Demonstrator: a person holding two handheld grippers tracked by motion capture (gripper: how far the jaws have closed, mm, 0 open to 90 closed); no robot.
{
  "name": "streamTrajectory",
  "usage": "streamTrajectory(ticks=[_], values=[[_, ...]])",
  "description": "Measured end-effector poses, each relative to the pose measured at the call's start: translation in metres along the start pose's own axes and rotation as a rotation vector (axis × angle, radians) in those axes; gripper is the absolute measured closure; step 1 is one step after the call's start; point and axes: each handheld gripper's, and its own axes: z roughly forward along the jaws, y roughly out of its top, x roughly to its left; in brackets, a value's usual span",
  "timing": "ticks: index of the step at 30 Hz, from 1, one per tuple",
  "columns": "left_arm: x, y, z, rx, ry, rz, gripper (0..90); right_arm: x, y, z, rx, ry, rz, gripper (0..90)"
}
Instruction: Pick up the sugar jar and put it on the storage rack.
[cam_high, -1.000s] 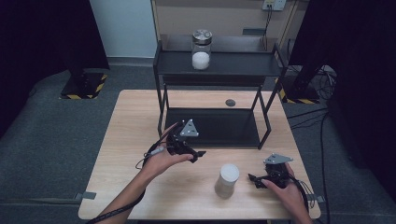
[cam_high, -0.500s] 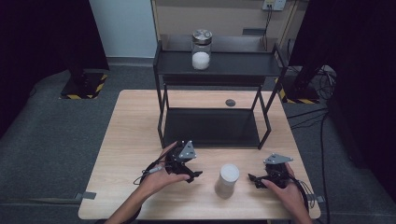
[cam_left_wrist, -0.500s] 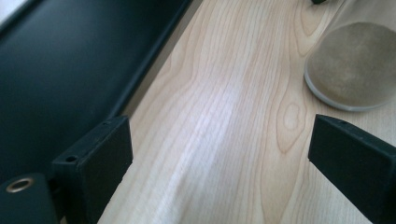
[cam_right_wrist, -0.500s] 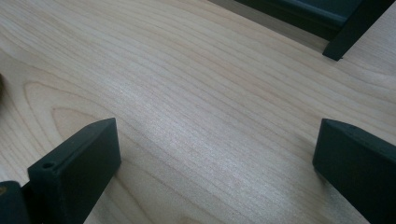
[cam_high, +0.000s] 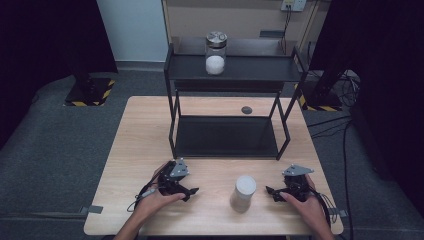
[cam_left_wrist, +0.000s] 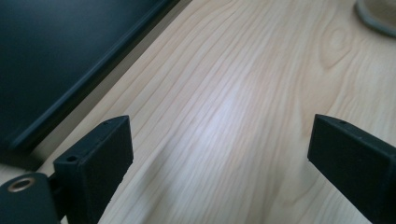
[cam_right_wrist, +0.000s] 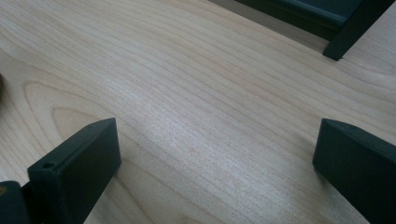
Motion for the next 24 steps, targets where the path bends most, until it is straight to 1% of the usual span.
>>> streamTrajectory(ticks=[1, 3, 5, 8, 11, 13, 15, 16, 18, 21, 24], values=[[0.0, 0.0, 0.0, 0.0, 0.0, 0.0, 5.9, 0.0, 0.0, 0.0, 0.0, 0.0, 0.0, 1.2], [0.005, -0.01, -0.008, 0.005, 0.028, -0.022, 5.9, 0.0, 0.0, 0.0, 0.0, 0.0, 0.0, 1.2], [0.01, -0.017, -0.012, 0.003, 0.034, -0.051, 5.9, 0.0, 0.0, 0.0, 0.0, 0.0, 0.0, 1.2], [0.014, -0.025, -0.018, -0.005, 0.045, -0.081, 5.9, 0.0, 0.0, 0.0, 0.0, 0.0, 0.0, 1.2], [0.017, -0.028, -0.021, 0.01, 0.061, -0.084, 5.9, 0.0, 0.0, 0.0, 0.0, 0.0, 0.0, 1.2], [0.018, -0.03, -0.022, 0.016, 0.075, -0.095, 5.9, 0.0, 0.0, 0.0, 0.0, 0.0, 0.0, 1.2], [0.021, -0.033, -0.023, 0.005, 0.073, -0.114, 5.9, 0.0, 0.0, 0.0, 0.0, 0.0, 0.0, 1.2], [0.022, -0.034, -0.023, 0.007, 0.073, -0.118, 5.8, 0.0, 0.0, 0.0, 0.0, 0.0, 0.0, 1.2], [0.019, -0.032, -0.023, 0.022, 0.089, -0.103, 5.8, 0.0, 0.0, 0.0, 0.0, 0.0, 0.0, 1.2], [0.018, -0.03, -0.019, 0.043, 0.088, -0.088, 5.8, 0.0, 0.0, 0.0, 0.0, 0.0, 0.0, 1.2], [0.021, -0.032, -0.017, 0.036, 0.077, -0.099, 3.8, 0.0, 0.0, 0.0, 0.0, 0.0, 0.0, 1.2]])
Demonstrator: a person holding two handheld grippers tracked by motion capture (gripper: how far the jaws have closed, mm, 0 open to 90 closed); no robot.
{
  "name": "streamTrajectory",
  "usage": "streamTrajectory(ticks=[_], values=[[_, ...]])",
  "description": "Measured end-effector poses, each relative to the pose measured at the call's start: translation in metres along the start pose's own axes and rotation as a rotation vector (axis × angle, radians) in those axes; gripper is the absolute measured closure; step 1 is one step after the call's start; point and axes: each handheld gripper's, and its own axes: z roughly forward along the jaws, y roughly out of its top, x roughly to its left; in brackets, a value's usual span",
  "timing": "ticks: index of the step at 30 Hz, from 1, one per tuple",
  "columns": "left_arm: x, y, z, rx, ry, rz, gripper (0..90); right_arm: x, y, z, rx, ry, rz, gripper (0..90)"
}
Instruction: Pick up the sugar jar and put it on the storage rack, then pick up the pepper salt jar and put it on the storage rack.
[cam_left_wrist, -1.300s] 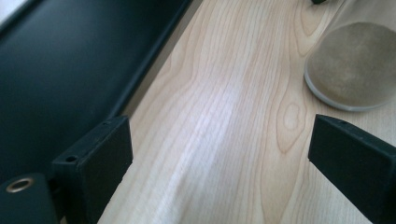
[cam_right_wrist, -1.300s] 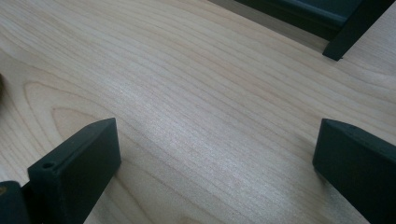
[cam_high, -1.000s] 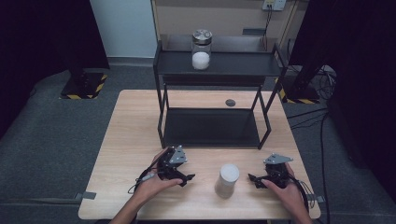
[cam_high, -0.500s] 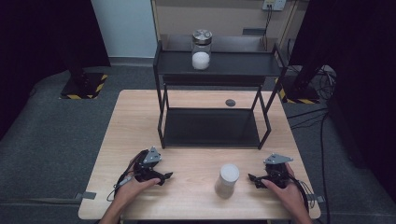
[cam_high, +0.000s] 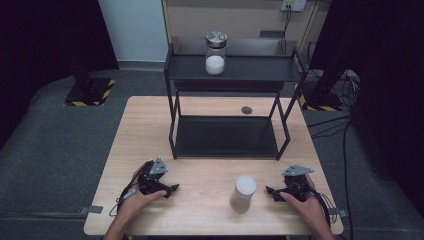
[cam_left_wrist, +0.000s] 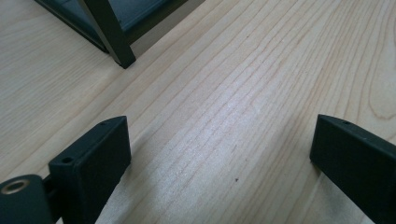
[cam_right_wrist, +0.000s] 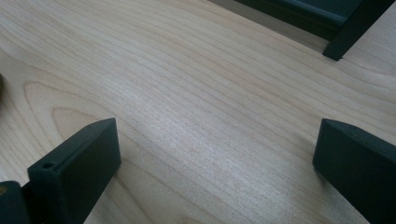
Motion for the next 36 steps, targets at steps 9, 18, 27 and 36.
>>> streamTrajectory(ticks=[9, 18, 27, 36], values=[[0.005, -0.002, 0.002, -0.003, -0.013, -0.03, 1.6, 0.0, 0.0, 0.0, 0.0, 0.0, 0.0, 1.2], [0.005, -0.002, 0.002, -0.003, -0.011, -0.031, 1.4, 0.0, 0.0, 0.0, 0.0, 0.001, 0.0, 1.2], [0.005, -0.002, 0.002, -0.003, -0.01, -0.033, 1.4, -0.004, 0.0, -0.007, -0.018, 0.038, 0.015, 2.6], [0.004, -0.002, 0.002, -0.002, -0.007, -0.035, 1.4, 0.005, 0.003, -0.017, -0.005, 0.092, -0.033, 3.0]])
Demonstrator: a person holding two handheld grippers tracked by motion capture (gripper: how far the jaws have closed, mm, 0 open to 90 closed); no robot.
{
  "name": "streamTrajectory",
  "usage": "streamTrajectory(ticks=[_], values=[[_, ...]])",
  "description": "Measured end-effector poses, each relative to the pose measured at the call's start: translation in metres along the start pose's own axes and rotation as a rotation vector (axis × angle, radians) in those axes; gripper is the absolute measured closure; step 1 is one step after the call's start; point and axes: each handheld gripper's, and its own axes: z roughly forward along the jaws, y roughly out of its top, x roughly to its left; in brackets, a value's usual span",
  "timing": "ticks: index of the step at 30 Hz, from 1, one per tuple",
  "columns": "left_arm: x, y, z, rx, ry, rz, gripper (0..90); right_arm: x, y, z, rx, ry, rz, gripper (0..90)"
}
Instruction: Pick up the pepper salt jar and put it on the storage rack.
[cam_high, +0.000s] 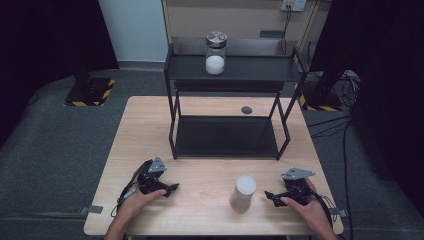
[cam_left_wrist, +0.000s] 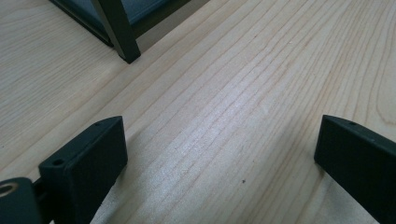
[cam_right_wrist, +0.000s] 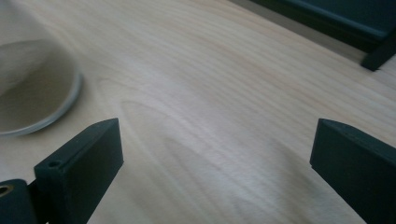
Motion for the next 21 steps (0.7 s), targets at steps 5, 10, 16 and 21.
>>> streamTrajectory(ticks=[5, 10, 16, 21], values=[[-0.001, 0.0, 0.0, -0.001, 0.003, -0.003, 1.3, 0.008, 0.002, -0.002, 0.02, 0.048, -0.05, 4.2], [-0.001, 0.0, 0.0, 0.0, 0.003, -0.004, 1.3, 0.014, 0.003, -0.004, 0.015, 0.074, -0.076, 4.2], [-0.001, 0.0, 0.0, 0.0, 0.003, -0.004, 1.3, 0.023, 0.005, -0.004, 0.016, 0.106, -0.115, 4.1], [-0.001, 0.0, 0.0, 0.0, 0.004, -0.005, 1.3, 0.032, 0.009, -0.001, 0.022, 0.134, -0.151, 4.1]])
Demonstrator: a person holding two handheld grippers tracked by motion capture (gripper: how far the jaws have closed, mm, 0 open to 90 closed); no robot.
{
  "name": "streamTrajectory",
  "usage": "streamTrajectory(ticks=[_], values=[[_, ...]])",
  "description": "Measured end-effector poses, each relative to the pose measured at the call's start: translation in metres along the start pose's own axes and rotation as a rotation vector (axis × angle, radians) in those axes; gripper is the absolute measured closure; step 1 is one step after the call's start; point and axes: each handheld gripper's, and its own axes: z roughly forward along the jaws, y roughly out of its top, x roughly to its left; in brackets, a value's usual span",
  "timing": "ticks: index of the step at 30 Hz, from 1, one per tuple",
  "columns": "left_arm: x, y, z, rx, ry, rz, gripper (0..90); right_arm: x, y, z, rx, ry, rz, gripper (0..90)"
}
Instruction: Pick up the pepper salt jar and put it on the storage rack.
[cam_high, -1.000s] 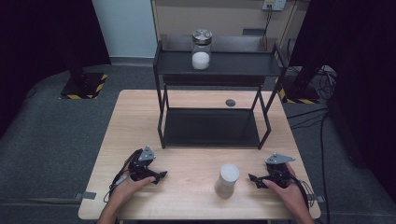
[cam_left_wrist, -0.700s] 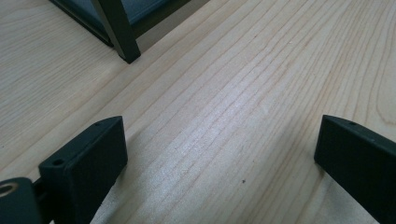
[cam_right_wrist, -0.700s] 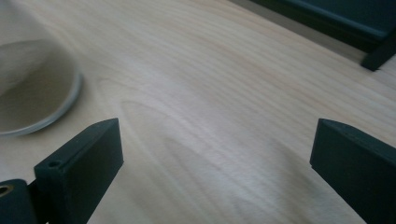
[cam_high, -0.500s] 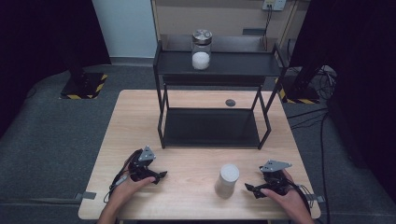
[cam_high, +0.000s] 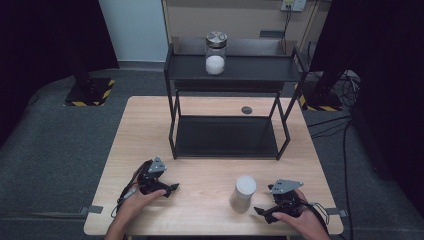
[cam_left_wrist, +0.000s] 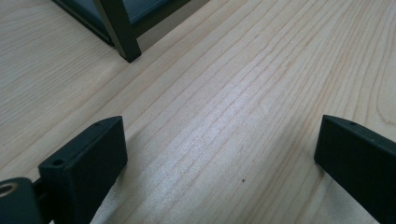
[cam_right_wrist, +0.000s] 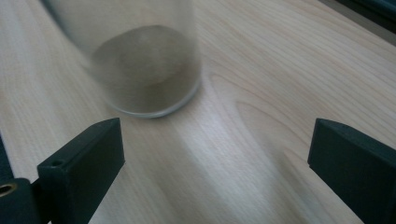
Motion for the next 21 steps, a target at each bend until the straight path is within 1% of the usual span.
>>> streamTrajectory(ticks=[2, 7, 11, 16, 21], values=[[0.0, 0.0, 0.0, 0.0, 0.001, -0.001, 1.3, 0.003, 0.002, 0.001, -0.003, 0.007, -0.013, 4.1], [0.0, 0.0, 0.0, 0.0, 0.001, -0.001, 1.3, 0.009, 0.005, 0.004, -0.019, 0.031, -0.026, 3.9], [0.0, 0.0, 0.0, 0.0, 0.001, -0.001, 1.3, 0.012, 0.007, 0.007, -0.027, 0.04, -0.038, 4.0], [0.0, 0.0, 0.0, 0.0, 0.001, -0.002, 1.3, 0.015, 0.01, 0.009, -0.051, 0.053, -0.038, 4.1], [-0.001, 0.0, 0.0, 0.0, 0.002, -0.003, 1.3, 0.019, 0.014, 0.009, -0.069, 0.053, -0.051, 4.1]])
